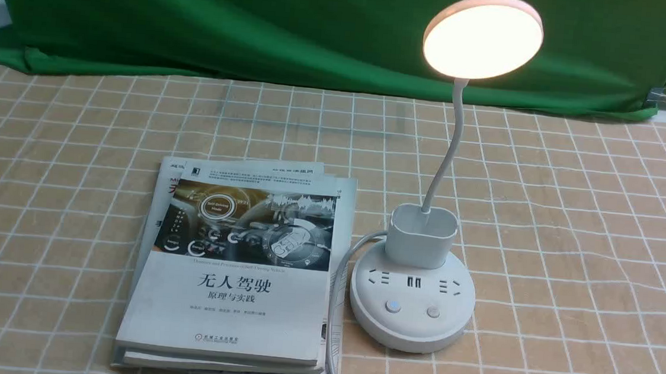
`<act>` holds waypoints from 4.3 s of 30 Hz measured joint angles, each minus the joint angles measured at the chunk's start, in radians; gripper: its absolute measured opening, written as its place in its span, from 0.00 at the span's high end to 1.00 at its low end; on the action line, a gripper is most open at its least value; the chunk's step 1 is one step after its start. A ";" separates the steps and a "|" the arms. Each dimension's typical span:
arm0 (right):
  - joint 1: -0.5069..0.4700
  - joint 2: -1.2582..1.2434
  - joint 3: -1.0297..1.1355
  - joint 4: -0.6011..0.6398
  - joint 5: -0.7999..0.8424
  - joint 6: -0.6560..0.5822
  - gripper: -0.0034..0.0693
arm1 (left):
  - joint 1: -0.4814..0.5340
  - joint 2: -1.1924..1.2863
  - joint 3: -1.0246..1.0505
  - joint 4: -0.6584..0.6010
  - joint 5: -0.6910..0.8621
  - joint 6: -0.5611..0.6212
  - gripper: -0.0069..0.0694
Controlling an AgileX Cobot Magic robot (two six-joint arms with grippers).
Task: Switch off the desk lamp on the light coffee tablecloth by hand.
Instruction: 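Press the power button on the lamp base to turn the lamp off with the right gripper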
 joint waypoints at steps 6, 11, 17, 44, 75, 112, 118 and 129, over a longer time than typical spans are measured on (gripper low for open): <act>0.000 0.000 0.000 0.000 0.000 0.000 0.62 | 0.000 0.000 0.000 0.000 0.000 0.000 0.90; 0.000 0.000 0.000 0.000 0.000 0.000 0.62 | 0.000 0.000 0.000 0.000 0.000 0.000 0.90; 0.000 0.000 0.000 0.000 0.000 0.000 0.62 | 0.000 0.000 0.000 -0.001 0.000 0.000 0.90; 0.000 0.000 0.000 0.085 -0.170 0.361 0.62 | 0.000 0.000 0.000 -0.001 0.000 0.000 0.90; 0.001 0.907 -0.760 0.133 0.684 0.025 0.91 | 0.000 0.000 0.000 -0.001 0.000 0.000 0.90; 0.468 1.803 -1.260 -0.009 0.652 0.102 0.90 | 0.000 0.000 0.000 -0.001 0.000 0.000 0.90; 0.468 1.815 -1.260 -0.009 0.636 0.102 0.90 | 0.000 0.000 0.000 -0.001 0.000 0.000 0.90; 0.467 1.876 -1.269 -0.006 0.642 0.103 0.90 | 0.000 0.000 0.000 -0.001 0.000 0.000 0.90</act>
